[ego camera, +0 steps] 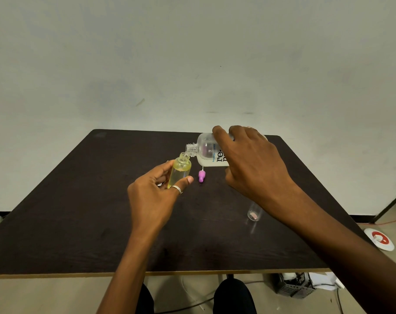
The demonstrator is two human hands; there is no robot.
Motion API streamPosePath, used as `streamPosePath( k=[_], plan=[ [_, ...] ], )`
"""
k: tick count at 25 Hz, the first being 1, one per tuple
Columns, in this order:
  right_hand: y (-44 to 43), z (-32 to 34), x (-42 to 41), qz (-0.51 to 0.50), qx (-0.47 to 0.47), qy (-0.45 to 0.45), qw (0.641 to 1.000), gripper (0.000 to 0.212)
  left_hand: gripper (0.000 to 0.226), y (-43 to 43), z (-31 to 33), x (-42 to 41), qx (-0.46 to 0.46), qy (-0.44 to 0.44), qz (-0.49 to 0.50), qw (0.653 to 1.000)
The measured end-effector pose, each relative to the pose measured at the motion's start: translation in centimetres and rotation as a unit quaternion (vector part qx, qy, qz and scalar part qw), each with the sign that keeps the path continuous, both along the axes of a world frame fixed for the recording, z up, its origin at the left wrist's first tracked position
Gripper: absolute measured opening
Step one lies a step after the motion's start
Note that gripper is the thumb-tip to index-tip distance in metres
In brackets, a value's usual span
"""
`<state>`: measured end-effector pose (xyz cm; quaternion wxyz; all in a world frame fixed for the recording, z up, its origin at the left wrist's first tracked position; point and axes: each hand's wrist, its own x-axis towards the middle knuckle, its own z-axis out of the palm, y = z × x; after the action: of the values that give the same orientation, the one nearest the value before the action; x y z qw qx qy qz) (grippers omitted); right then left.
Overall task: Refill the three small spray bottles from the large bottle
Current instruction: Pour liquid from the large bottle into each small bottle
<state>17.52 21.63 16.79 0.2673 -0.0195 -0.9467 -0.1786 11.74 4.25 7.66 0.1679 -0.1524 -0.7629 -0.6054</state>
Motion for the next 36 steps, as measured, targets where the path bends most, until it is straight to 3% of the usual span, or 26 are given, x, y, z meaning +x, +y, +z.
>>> streamPosePath(
  k=[24, 36],
  plan=[
    [-0.06, 0.15, -0.08, 0.007, -0.001, -0.012, 1.0, 0.077, 0.056, 0.33, -0.24, 0.07, 0.016, -0.007, -0.007, 1.0],
    [-0.33, 0.49, 0.33, 0.016, -0.052, -0.029, 0.998, 0.075, 0.055, 0.43, -0.17, 0.21, 0.037, -0.014, -0.009, 0.999]
  ],
)
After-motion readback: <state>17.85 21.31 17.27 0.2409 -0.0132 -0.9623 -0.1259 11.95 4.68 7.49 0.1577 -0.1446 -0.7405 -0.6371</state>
